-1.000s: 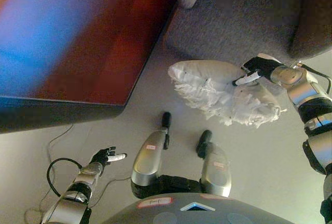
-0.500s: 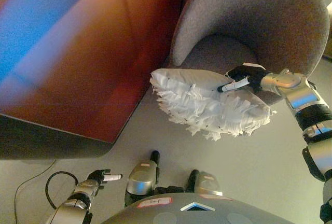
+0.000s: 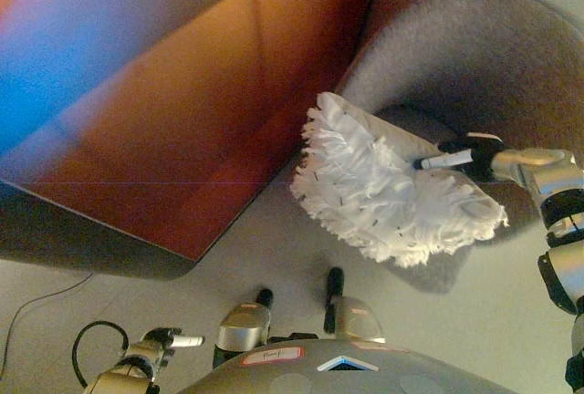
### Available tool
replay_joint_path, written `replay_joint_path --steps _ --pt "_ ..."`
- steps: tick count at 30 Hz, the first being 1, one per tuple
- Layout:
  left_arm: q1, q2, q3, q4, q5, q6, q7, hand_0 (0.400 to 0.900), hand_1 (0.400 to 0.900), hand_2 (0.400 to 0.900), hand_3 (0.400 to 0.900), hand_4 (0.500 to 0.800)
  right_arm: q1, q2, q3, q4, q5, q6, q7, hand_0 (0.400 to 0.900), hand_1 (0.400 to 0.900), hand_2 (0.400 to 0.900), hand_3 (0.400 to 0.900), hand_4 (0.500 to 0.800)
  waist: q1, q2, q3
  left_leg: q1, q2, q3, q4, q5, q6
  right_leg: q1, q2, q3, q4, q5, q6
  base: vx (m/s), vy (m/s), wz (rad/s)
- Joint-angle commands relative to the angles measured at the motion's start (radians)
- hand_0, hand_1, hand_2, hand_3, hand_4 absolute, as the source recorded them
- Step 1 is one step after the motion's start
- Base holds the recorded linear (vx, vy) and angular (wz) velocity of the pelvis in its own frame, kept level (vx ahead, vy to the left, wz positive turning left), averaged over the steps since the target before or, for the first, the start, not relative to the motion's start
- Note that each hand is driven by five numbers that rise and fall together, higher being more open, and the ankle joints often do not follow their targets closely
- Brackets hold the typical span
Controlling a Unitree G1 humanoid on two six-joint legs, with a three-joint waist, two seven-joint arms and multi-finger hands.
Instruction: Pick up the pillow and put it on the sofa.
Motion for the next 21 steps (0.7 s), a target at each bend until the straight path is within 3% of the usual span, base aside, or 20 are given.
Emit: replay_joint_path --steps 1,9,16,17,21 --pt "0.039 0.049 0.005 0.049 0.043 -0.001 0.033 0.900 0.900 0.900 0.900 0.800 -0.326 -0.142 -0.073 0.083 0.027 -0.003 -0.041 0.400 0.400 0.400 0.400 0.500 0.073 -0.022 -0.064 0.035 0.062 0.132 -0.019 -0.020 -0.003 0.052 0.023 -0.029 0.037 -0.079 0.032 0.20 -0.169 0.29" --pt "0.049 0.054 -0.011 0.013 0.066 -0.024 0.018 0.900 0.900 0.900 0.900 0.800 -0.395 -0.213 -0.053 0.126 -0.057 0.119 -0.168 0.400 0.400 0.400 0.400 0.500 0.087 0.043 -0.037 -0.068 0.146 0.210 -0.037 0.104 -0.072 0.052 0.032 -0.121 0.036 -0.136 -0.007 0.06 -0.100 0.49" --pt "0.047 0.060 -0.017 -0.020 0.004 -0.055 -0.005 0.900 0.900 0.900 0.900 0.800 -0.480 -0.255 0.015 0.142 -0.135 0.161 -0.311 0.400 0.400 0.400 0.400 0.500 0.081 0.133 0.048 -0.160 0.164 0.182 -0.007 0.168 -0.093 -0.050 0.029 -0.112 0.115 -0.175 -0.035 -0.08 0.000 0.07" --pt "0.047 0.055 -0.018 -0.021 -0.003 -0.065 -0.004 0.900 0.900 0.900 0.900 0.800 -0.489 -0.263 0.021 0.147 -0.142 0.168 -0.335 0.900 0.900 0.900 0.900 0.800 0.078 0.145 0.053 -0.166 0.164 0.180 -0.006 0.170 -0.094 -0.060 0.027 -0.111 0.124 -0.180 -0.036 -0.07 0.083 -0.03" --pt "0.051 0.046 -0.029 -0.046 -0.034 -0.060 -0.007 0.900 0.900 0.900 0.900 0.800 -0.485 -0.297 0.025 0.161 -0.176 0.182 -0.321 0.900 0.900 0.900 0.900 0.800 0.063 0.181 0.063 -0.171 0.160 0.180 0.001 0.168 -0.098 -0.084 0.021 -0.104 0.158 -0.202 -0.042 0.02 0.069 -0.07"
